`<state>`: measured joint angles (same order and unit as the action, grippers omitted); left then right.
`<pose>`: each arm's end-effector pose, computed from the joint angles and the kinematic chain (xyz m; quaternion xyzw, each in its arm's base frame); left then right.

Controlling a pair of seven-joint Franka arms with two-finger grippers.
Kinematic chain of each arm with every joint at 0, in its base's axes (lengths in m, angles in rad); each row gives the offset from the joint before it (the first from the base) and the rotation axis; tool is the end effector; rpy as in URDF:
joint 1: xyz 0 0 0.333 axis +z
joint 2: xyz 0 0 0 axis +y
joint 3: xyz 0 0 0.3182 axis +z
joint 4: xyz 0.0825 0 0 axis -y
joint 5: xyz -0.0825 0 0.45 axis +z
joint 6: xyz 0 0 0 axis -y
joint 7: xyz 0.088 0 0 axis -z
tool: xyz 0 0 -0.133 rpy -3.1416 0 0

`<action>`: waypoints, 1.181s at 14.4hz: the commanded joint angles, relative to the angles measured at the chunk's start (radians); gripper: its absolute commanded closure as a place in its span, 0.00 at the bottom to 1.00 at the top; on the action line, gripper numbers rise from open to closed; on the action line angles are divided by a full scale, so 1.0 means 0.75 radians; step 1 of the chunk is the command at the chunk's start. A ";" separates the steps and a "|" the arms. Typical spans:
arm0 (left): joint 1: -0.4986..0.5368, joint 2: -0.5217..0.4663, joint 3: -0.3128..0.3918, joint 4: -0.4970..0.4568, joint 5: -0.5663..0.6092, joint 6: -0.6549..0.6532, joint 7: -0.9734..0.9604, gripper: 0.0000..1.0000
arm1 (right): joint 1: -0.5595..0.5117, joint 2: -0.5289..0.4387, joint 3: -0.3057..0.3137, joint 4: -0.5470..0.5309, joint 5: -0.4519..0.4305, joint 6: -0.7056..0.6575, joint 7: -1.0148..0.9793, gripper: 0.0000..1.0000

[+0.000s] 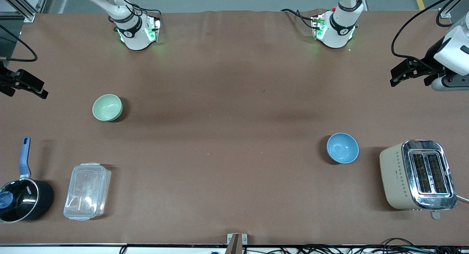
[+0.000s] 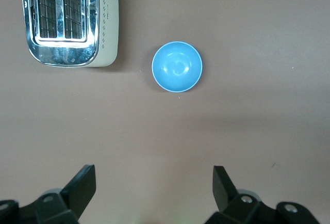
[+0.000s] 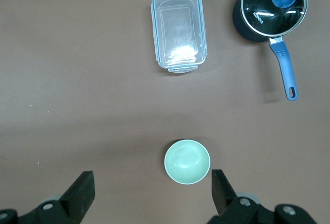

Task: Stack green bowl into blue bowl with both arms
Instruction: 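Reach the left gripper down to the blue bowl rim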

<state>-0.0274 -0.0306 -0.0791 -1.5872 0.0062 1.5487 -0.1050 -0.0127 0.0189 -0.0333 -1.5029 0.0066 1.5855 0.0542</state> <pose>0.6051 -0.0645 0.6087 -1.0000 0.0007 0.0035 0.0047 0.6296 -0.0279 0.6269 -0.9982 0.0500 -0.0318 0.0031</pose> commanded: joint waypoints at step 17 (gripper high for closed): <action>0.004 0.613 0.005 -0.094 0.149 0.604 -0.018 0.00 | -0.081 -0.007 0.008 -0.164 0.001 0.088 -0.037 0.01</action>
<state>-0.0233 0.4362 -0.0757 -1.5903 0.0961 1.9421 -0.1113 -0.0413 0.0258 -0.0348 -1.5530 0.0061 1.6029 0.0501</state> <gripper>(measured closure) 0.000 0.004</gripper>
